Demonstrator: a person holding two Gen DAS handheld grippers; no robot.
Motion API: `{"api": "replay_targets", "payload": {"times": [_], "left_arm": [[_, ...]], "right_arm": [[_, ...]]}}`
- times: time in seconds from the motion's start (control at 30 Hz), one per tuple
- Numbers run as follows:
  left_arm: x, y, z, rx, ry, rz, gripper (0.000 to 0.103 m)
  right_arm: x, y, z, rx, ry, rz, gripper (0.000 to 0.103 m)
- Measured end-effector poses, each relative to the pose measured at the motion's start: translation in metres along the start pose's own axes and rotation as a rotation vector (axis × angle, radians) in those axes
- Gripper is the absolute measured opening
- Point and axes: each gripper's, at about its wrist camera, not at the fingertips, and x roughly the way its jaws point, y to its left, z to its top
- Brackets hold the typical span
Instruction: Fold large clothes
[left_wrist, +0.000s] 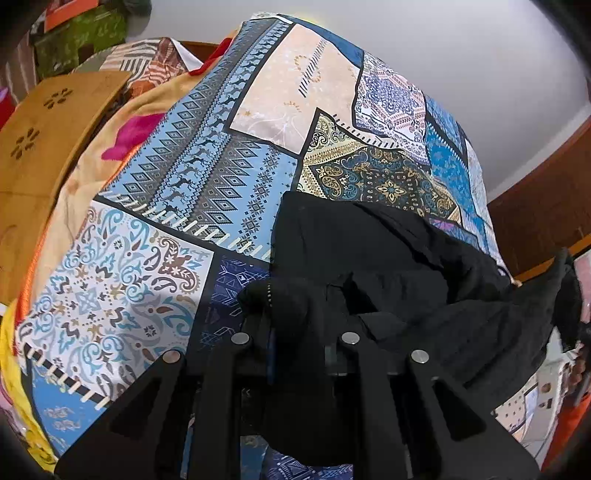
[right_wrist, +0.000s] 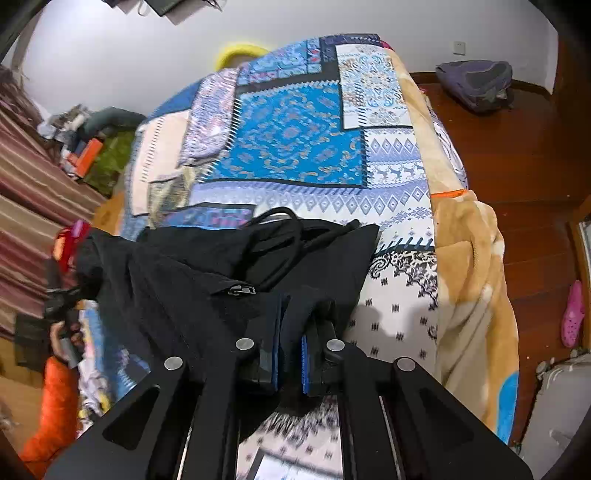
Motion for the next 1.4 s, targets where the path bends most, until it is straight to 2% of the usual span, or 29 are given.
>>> {"api": "replay_targets", "payload": {"times": [0.13, 0.33, 0.37, 0.4, 0.43, 0.47, 0.6, 0.67, 0.77, 0.87, 1.03, 1.1, 1.2, 1.27, 1.3, 1.33, 1.4], "left_arm": [[0.0, -0.004, -0.001, 0.028, 0.007, 0.032, 0.018], [0.007, -0.005, -0.001, 0.027, 0.018, 0.07, 0.018], [0.008, -0.006, -0.002, 0.028, 0.021, 0.076, 0.018], [0.009, -0.006, -0.002, 0.023, 0.023, 0.082, 0.018], [0.01, -0.006, -0.002, 0.017, 0.025, 0.089, 0.018], [0.01, -0.007, -0.003, 0.019, 0.023, 0.092, 0.018], [0.001, -0.018, -0.007, 0.074, 0.002, 0.143, 0.018], [-0.007, -0.026, -0.009, 0.106, -0.016, 0.185, 0.019], [-0.018, -0.036, -0.013, 0.157, -0.032, 0.231, 0.023], [-0.028, -0.041, -0.015, 0.192, -0.025, 0.25, 0.028], [-0.044, -0.036, -0.013, 0.184, 0.009, 0.197, 0.036], [-0.052, -0.03, -0.01, 0.165, 0.022, 0.148, 0.036], [-0.067, -0.019, -0.006, 0.133, 0.028, 0.052, 0.039], [-0.076, -0.012, -0.004, 0.097, 0.032, -0.019, 0.042], [-0.08, -0.01, -0.004, 0.083, 0.031, -0.047, 0.042], [-0.085, -0.008, -0.004, 0.076, 0.024, -0.063, 0.043], [-0.098, -0.01, -0.004, 0.104, -0.027, -0.001, 0.043]], "right_arm": [[-0.019, -0.001, -0.007, 0.023, -0.005, 0.052, 0.005], [-0.039, 0.004, -0.019, -0.015, -0.006, 0.001, 0.007], [-0.044, 0.002, -0.02, -0.015, -0.018, -0.022, 0.016], [-0.054, -0.001, -0.022, -0.013, -0.06, -0.095, 0.022], [-0.062, -0.003, -0.024, -0.007, -0.095, -0.155, 0.033], [-0.073, -0.006, -0.027, 0.003, -0.135, -0.233, 0.037], [-0.094, 0.0, -0.037, -0.03, -0.2, -0.334, 0.037], [-0.093, 0.015, -0.043, -0.066, -0.238, -0.351, 0.037], [-0.079, 0.047, -0.047, -0.132, -0.275, -0.322, 0.037], [-0.048, 0.085, -0.046, -0.189, -0.264, -0.255, 0.038], [0.035, 0.141, -0.041, -0.234, -0.179, -0.162, 0.038], [0.063, 0.156, -0.042, -0.26, -0.145, -0.167, 0.038], [0.114, 0.16, -0.043, -0.258, -0.062, -0.23, 0.04], [0.125, 0.156, -0.048, -0.251, -0.099, -0.257, 0.053], [0.126, 0.155, -0.049, -0.249, -0.119, -0.261, 0.055], [0.127, 0.153, -0.049, -0.248, -0.129, -0.265, 0.057], [0.127, 0.151, -0.048, -0.242, -0.128, -0.263, 0.059]]}}
